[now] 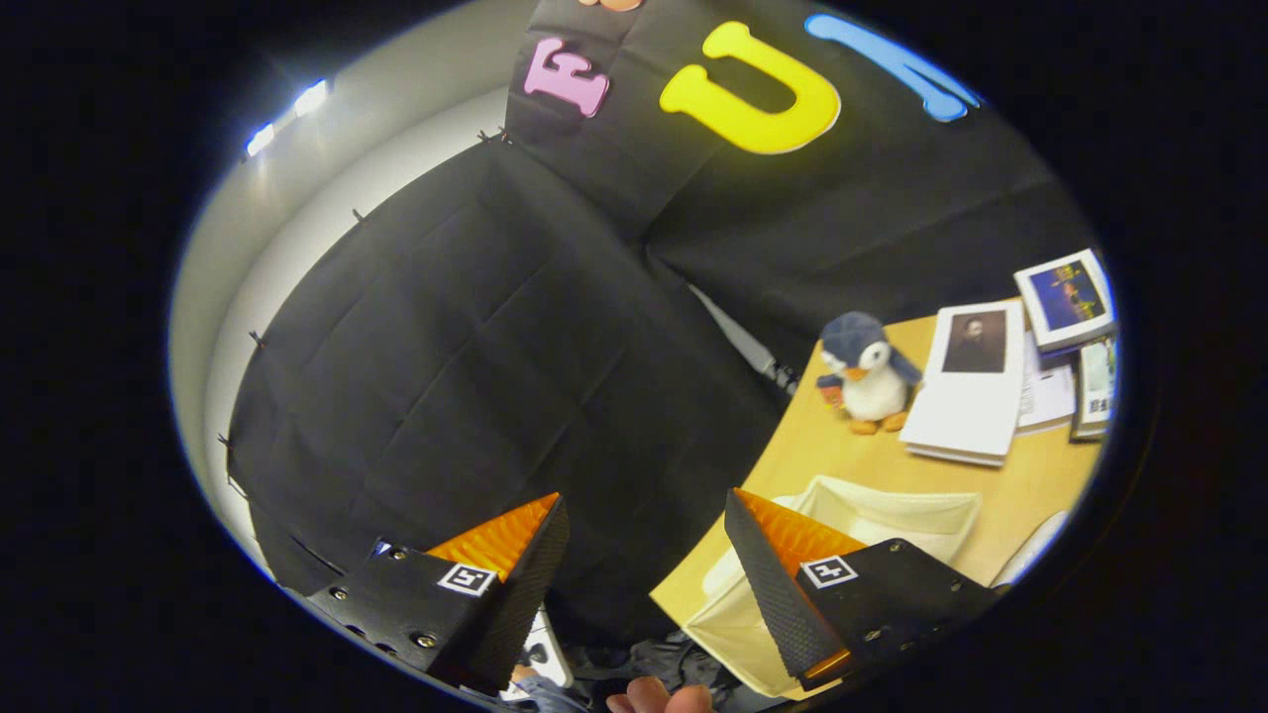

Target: Open the storage box then place both shoes into the box .Put the left shoe in first, then the right shoe, with the right side of both shoes facing outward in a uniform manner.

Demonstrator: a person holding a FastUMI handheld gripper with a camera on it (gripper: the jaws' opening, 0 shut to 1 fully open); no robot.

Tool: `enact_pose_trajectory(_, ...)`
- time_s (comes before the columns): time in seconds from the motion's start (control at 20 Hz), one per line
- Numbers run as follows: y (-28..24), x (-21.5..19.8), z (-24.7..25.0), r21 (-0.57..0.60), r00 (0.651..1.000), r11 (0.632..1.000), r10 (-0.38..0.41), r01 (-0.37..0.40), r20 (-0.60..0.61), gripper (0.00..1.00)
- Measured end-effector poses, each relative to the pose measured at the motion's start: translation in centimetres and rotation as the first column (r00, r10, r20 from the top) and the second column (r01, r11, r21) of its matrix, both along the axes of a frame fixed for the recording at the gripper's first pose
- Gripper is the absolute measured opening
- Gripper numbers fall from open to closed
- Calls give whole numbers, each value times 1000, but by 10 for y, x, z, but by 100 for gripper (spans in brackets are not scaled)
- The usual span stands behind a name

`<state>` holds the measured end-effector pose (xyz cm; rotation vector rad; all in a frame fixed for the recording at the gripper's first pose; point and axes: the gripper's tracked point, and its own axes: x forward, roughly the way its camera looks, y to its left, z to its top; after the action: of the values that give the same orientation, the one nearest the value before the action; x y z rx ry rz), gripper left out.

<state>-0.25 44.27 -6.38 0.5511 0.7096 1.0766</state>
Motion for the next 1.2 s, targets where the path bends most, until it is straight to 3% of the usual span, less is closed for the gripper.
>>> enact_pose_trajectory(0.25, -95, 24, -26, -109, 986, 981, -151, 158, 71, 96)
enact_pose_trajectory(0.6, -218, 23, -105, -286, 943, 899, -314, 331, 105, 96)
enact_pose_trajectory(0.85, -262, 13, -158, -418, 931, 835, -354, 359, 91, 96)
enact_pose_trajectory(1.2, -277, -20, -254, -565, 948, 787, -316, 246, -29, 94)
